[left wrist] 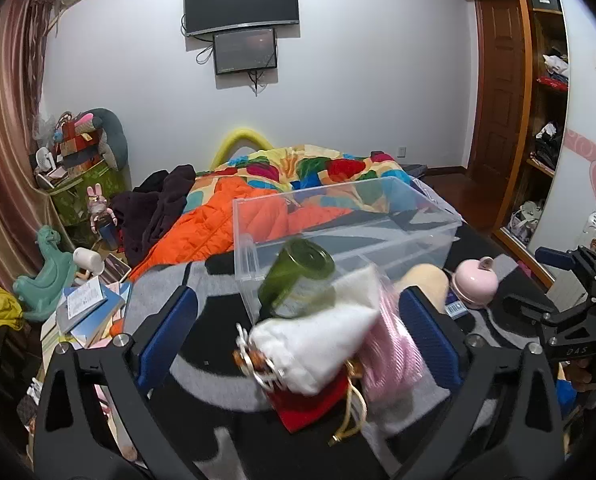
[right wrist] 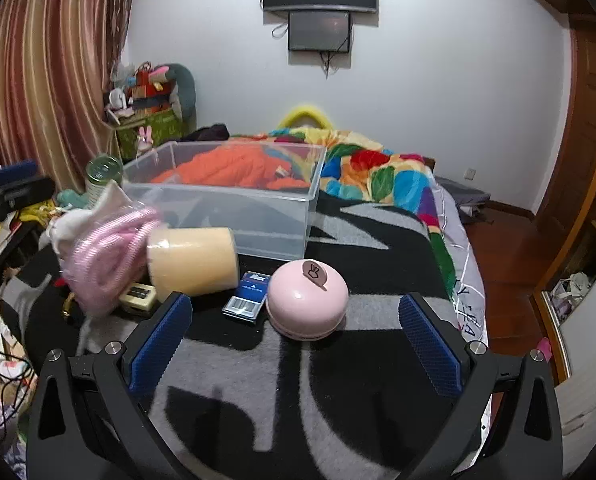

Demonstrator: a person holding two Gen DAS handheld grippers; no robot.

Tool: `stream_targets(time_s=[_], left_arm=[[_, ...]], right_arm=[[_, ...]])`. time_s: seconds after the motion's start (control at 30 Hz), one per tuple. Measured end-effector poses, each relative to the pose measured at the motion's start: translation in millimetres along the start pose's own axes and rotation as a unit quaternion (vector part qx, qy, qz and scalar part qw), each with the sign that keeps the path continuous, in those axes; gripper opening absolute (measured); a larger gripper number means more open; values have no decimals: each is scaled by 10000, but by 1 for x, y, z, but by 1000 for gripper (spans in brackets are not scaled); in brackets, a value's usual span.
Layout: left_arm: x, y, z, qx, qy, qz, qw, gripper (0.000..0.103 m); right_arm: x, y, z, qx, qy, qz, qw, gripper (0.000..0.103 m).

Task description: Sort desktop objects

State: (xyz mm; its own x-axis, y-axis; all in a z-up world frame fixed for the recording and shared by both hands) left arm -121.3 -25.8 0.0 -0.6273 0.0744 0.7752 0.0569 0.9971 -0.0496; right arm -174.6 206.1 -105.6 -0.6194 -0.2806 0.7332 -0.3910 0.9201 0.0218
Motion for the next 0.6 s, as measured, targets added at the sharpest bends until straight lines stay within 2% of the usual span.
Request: stream_targets(time_s=[0.03,0.1,0.27,0.6], left_arm=[[2,-2,5,-28,-70,-12,10000,96],[2,-5,15,-83,-233,-75,9997,84],[3,-14,45,-152,-636,-198,9977,81],[6,-11,72,-17,-776,68,9970,79]], right_arm=[[1,2,4,-1,-49,5,10000,103],[1,5,14,20,-141,17,9999,103],[1,9,32,95,-307,-16,9995,103],[-1,13,64,294,-721,89,9969,100]])
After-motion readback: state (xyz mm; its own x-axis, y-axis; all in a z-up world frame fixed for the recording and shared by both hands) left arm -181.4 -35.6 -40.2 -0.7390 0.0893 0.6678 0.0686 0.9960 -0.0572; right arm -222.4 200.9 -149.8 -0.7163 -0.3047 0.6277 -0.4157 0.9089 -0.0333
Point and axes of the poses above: each gripper's, at about its wrist camera, not at the fingertips, and z roughly the way its jaws point, y to its right, x to its top, the point moved 5 cm from there along z, roughly the way its jaws point, and after that the axes turned 6 degrees about -y, right-handed, at the moved point
